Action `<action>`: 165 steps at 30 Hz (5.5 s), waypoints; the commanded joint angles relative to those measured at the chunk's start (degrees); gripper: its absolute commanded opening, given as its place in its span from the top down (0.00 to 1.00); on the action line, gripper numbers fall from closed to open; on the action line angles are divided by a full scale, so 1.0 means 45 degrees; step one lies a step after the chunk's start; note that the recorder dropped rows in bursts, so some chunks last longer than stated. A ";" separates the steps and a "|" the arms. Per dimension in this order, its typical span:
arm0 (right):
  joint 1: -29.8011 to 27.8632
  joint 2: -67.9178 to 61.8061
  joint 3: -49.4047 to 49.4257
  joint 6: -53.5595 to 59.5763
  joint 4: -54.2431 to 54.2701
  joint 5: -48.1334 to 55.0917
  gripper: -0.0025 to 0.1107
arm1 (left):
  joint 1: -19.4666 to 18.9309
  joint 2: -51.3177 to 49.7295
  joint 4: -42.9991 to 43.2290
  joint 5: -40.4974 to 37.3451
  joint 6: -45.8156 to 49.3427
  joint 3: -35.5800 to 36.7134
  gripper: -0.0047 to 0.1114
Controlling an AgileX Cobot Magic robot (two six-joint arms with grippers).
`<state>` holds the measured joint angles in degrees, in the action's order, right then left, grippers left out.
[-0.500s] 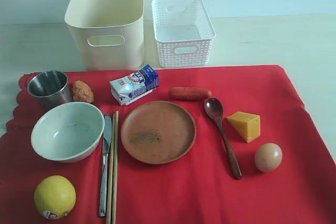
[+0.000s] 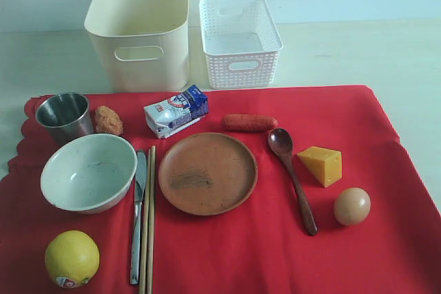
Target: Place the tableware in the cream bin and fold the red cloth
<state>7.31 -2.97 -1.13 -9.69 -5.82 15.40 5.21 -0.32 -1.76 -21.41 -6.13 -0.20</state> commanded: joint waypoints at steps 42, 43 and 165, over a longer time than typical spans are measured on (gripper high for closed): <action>0.0008 -1.0213 -0.9487 0.0014 -0.0050 -0.1075 0.98 | -0.0016 0.0072 -0.0094 0.0082 -0.0040 0.0046 0.96; 0.0008 -1.0189 -0.9487 0.0014 -0.0050 -0.1074 0.98 | -0.0016 0.0072 -0.0094 0.0082 -0.0040 0.0046 0.96; 0.3167 -2.5180 -2.2033 0.6318 0.2735 0.6021 0.98 | -0.0016 0.0072 -0.0094 0.0082 -0.0032 0.0046 0.96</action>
<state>21.44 -112.55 -94.49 18.86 5.01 43.34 5.21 -0.32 -1.76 -21.41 -6.13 -0.20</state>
